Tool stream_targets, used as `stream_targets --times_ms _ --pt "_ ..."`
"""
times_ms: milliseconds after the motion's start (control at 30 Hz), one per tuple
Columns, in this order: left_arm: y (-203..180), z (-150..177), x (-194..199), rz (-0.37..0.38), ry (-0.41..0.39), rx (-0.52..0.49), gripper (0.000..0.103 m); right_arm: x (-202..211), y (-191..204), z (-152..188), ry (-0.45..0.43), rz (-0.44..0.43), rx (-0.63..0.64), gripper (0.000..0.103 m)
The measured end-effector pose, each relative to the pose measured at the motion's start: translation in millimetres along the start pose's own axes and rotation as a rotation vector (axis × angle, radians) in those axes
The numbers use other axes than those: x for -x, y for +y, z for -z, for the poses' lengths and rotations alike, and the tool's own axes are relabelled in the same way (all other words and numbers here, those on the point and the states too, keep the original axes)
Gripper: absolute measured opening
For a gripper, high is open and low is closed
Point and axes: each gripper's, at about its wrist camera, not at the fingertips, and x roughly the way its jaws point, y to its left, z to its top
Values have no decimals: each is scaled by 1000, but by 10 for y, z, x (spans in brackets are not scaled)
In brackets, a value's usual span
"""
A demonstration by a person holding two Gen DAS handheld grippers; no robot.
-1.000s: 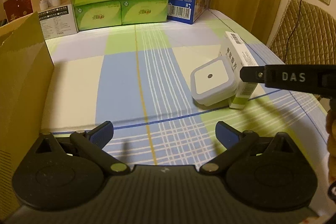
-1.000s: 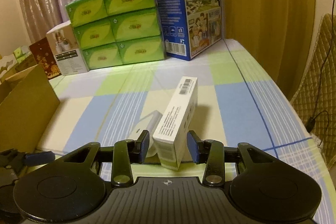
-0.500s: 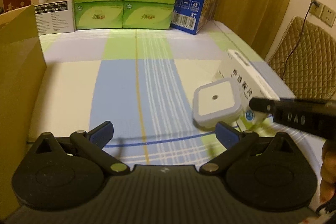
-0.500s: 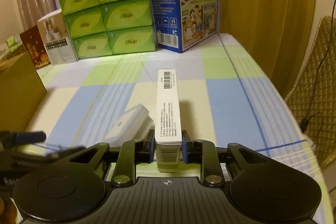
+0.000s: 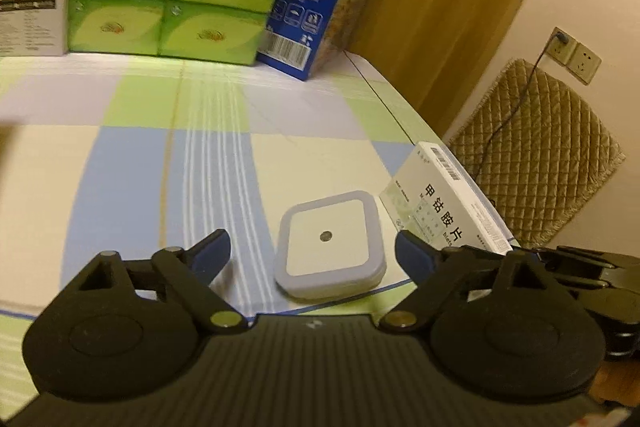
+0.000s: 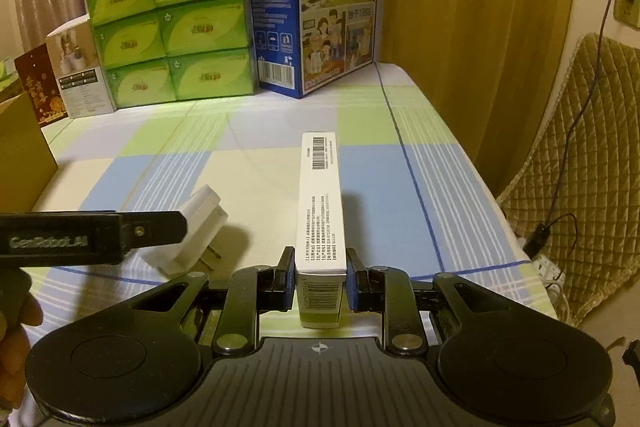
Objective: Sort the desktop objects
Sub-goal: 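Grasp the white night-light with the left tool while the right tool grasps the white medicine box, then lift the night-light and medicine box and carry both toward the cardboard box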
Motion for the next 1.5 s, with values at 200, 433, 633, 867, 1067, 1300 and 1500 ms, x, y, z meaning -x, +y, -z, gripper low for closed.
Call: stream_targets --times_ms 200,433,633,867,1067,1300,1500 --pt "68 13 -156 45 33 34 81 -9 19 -9 -7 -2 9 21" --pt "90 49 -241 75 54 63 67 -16 22 -6 -10 0 16 21" --pt "44 61 -228 66 53 51 61 -73 -8 4 1 6 0 22" --pt "-57 59 -164 2 53 -22 61 -112 3 -18 -1 1 -2 21" --pt "-107 126 -6 -48 69 -75 61 -28 9 -2 51 -7 -6 21" --pt "-198 295 395 -106 71 -150 61 315 6 149 148 -33 -11 21" --pt "-282 557 831 -143 93 -185 61 683 24 283 163 -60 -22 21"
